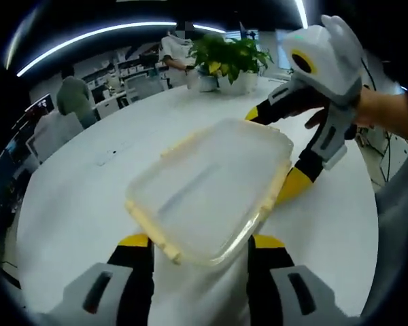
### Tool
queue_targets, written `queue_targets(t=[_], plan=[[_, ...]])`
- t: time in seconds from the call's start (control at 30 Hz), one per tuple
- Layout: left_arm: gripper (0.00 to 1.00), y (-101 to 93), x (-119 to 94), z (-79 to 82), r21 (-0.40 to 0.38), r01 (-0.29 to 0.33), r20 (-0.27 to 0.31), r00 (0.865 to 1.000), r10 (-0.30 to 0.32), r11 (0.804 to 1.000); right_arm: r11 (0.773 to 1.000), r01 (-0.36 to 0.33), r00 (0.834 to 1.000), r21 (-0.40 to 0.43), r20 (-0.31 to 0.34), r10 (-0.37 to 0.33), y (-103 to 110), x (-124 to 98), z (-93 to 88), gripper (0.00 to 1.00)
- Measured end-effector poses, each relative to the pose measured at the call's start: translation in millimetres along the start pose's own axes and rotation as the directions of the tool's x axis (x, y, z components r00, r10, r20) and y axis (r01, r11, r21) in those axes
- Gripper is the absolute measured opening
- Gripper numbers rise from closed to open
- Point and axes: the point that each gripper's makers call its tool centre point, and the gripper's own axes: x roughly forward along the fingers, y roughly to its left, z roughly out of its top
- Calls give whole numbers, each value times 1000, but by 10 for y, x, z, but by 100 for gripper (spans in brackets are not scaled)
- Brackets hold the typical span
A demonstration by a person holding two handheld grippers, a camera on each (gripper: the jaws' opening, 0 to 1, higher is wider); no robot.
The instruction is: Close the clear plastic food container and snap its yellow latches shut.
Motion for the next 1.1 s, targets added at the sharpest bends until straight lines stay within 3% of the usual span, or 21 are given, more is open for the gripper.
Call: queue_targets(t=[0.5, 0.8, 0.9, 1.1], plan=[[50, 459, 230, 92, 69, 1, -42, 999, 2, 998, 1000, -3, 1000, 1, 8, 3, -256, 300, 262, 71], [50, 480, 239, 103, 89, -5, -50, 999, 10, 996, 1000, -1, 1000, -9, 0, 1, -267, 311, 252, 72], [49, 470, 185, 116, 117, -13, -42, 999, 18, 993, 998, 5, 1000, -70, -23, -7, -267, 268, 213, 70], [51, 491, 55, 74, 116, -28, -59, 998, 35, 993, 997, 10, 1000, -72, -11, -11, -256, 145, 215, 72]])
